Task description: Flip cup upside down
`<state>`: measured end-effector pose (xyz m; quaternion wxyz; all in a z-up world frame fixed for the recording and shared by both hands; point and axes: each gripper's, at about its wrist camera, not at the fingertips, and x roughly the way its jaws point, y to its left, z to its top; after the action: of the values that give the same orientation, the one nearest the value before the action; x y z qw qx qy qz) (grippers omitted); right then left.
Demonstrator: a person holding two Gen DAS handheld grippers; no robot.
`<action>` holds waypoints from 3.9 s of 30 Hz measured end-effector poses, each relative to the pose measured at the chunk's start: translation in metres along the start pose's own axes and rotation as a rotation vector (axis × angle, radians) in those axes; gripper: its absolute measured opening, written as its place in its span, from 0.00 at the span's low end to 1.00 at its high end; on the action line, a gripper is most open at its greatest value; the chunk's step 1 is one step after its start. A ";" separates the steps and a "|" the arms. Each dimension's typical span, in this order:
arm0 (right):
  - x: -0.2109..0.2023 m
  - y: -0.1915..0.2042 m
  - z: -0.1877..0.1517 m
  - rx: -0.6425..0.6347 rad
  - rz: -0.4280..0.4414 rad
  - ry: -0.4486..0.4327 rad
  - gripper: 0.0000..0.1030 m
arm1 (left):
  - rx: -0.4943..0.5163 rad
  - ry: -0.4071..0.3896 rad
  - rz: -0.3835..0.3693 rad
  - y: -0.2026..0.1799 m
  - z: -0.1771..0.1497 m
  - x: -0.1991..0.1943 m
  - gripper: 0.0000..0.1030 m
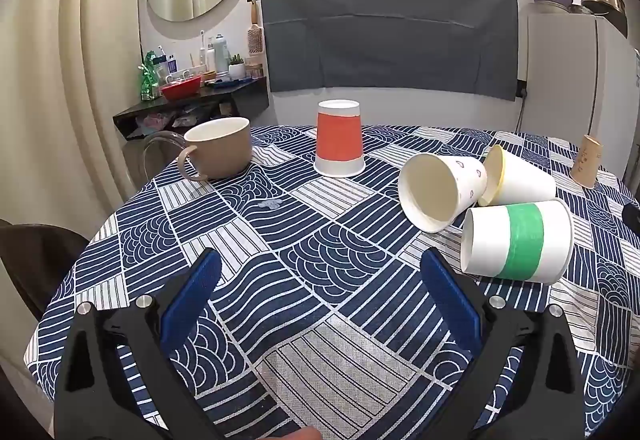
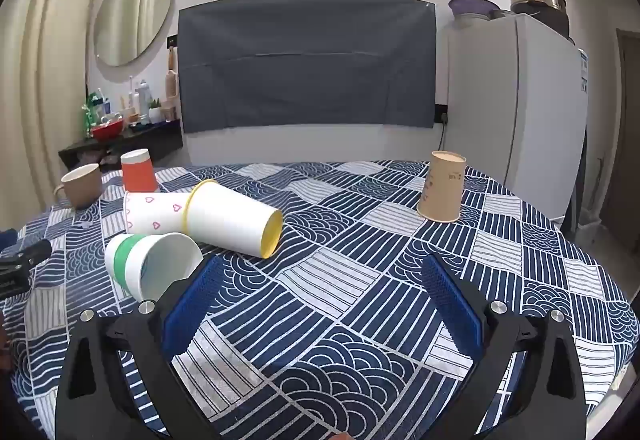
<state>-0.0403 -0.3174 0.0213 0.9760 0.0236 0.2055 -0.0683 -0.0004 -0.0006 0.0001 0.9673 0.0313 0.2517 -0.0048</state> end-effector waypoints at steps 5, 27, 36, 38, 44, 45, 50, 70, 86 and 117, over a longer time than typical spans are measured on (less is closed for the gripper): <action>0.000 -0.001 0.000 -0.003 -0.002 0.001 0.93 | -0.012 0.004 -0.013 0.002 0.000 0.000 0.95; 0.000 -0.001 0.000 0.000 -0.001 0.000 0.93 | 0.004 0.012 -0.003 -0.001 -0.002 0.002 0.95; -0.002 0.000 0.000 0.000 0.001 0.000 0.93 | 0.007 0.009 -0.005 -0.001 -0.003 -0.001 0.95; 0.000 -0.001 0.000 0.001 0.002 0.000 0.93 | 0.006 0.007 -0.005 0.000 -0.003 -0.002 0.95; 0.000 -0.001 0.000 0.002 0.003 0.000 0.93 | -0.001 0.002 -0.003 0.000 -0.001 -0.002 0.95; 0.000 -0.001 0.000 0.001 0.003 0.001 0.93 | -0.002 0.004 -0.002 0.000 -0.001 -0.002 0.95; 0.000 -0.001 0.000 0.003 0.001 0.001 0.93 | -0.003 0.009 -0.005 0.000 0.000 0.000 0.95; 0.002 0.000 0.000 0.001 0.005 0.009 0.93 | -0.013 0.009 -0.018 0.001 0.000 0.001 0.95; 0.006 0.001 0.000 -0.008 0.024 0.031 0.93 | -0.010 0.008 -0.022 0.002 0.001 0.001 0.95; 0.043 0.059 0.003 -0.049 0.625 0.341 0.92 | -0.024 0.024 -0.074 0.004 0.001 0.004 0.95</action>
<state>0.0079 -0.2641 0.0075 0.9017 0.0731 0.3498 0.2433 0.0035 0.0029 -0.0008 0.9637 0.0107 0.2642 -0.0370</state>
